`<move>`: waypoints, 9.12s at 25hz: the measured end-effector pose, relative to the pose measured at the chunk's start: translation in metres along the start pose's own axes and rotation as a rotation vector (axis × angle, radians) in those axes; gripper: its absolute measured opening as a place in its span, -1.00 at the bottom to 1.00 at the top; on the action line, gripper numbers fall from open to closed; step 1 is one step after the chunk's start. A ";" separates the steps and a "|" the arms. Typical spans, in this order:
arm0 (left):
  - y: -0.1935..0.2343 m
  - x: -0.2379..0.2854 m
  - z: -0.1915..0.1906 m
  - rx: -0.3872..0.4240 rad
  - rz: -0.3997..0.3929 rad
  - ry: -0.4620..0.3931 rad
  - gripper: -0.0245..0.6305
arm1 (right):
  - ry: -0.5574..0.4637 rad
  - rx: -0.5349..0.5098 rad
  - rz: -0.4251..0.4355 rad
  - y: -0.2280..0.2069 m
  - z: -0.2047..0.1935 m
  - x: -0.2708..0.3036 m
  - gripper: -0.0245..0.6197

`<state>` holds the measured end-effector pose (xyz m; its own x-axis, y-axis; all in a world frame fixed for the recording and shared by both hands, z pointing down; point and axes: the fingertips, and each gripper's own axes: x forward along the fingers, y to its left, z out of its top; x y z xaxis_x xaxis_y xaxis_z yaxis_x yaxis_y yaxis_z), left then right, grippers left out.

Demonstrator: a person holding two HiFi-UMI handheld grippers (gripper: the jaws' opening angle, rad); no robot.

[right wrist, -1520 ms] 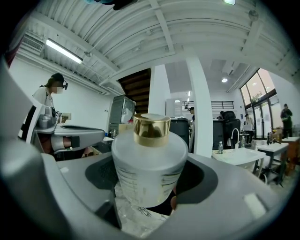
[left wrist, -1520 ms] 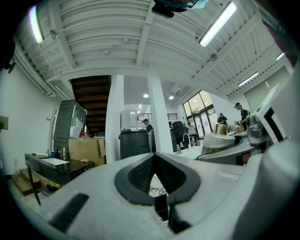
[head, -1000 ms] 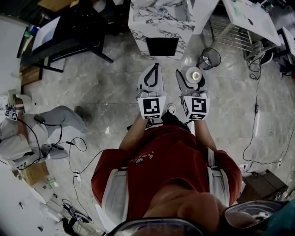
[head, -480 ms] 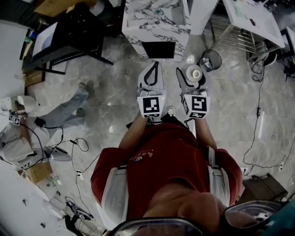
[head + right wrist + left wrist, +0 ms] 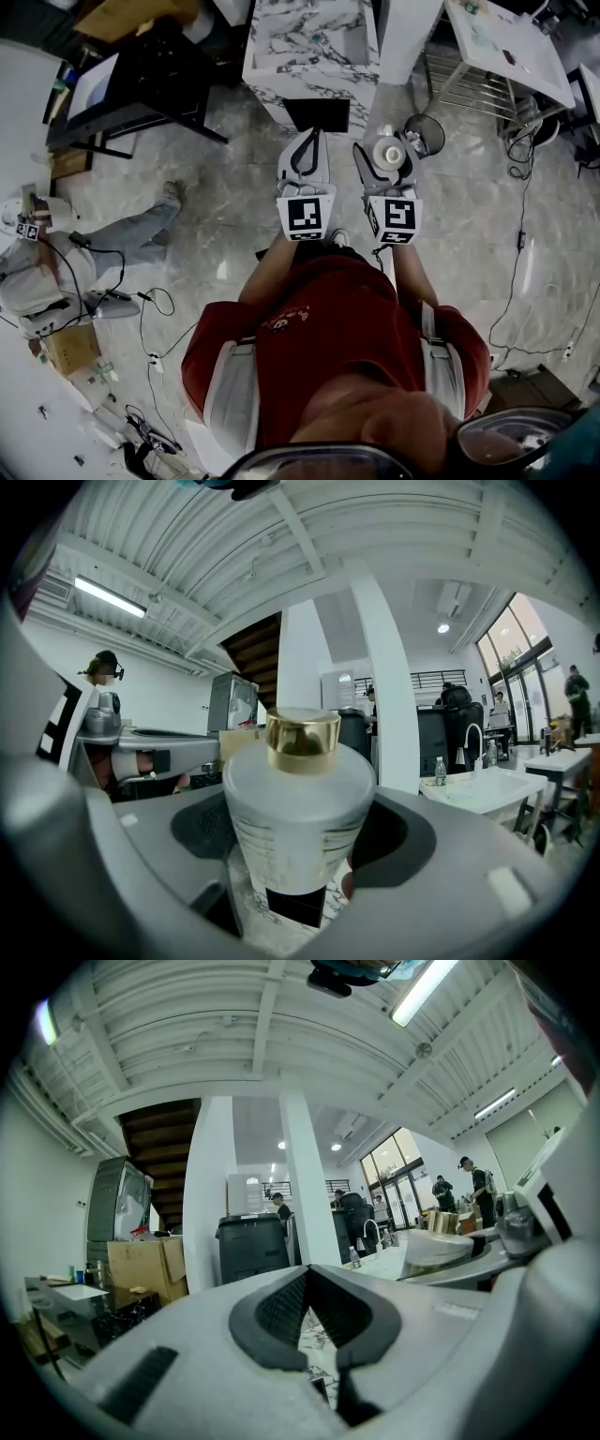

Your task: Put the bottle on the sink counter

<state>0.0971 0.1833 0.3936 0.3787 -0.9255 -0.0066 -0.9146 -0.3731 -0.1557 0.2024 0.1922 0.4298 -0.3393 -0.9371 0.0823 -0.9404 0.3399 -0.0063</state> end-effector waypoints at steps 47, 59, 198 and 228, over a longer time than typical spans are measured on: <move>0.223 0.161 -0.028 -0.067 0.020 -0.053 -0.92 | 0.008 -0.095 0.017 0.060 0.040 0.271 0.14; 0.249 0.194 -0.031 -0.080 -0.020 -0.063 -0.92 | 0.012 -0.092 -0.012 0.061 0.044 0.314 0.14; 0.483 0.509 -0.201 -0.157 0.066 0.166 -0.92 | 0.498 -0.064 0.016 0.001 -0.192 0.827 0.14; 0.487 0.517 -0.208 -0.145 0.056 0.186 -0.92 | 0.486 -0.031 -0.110 -0.012 -0.191 0.861 0.15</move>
<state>-0.1818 -0.4908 0.5195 0.3062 -0.9361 0.1733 -0.9494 -0.3137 -0.0169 -0.0740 -0.6038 0.6906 -0.1820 -0.8243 0.5361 -0.9664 0.2507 0.0574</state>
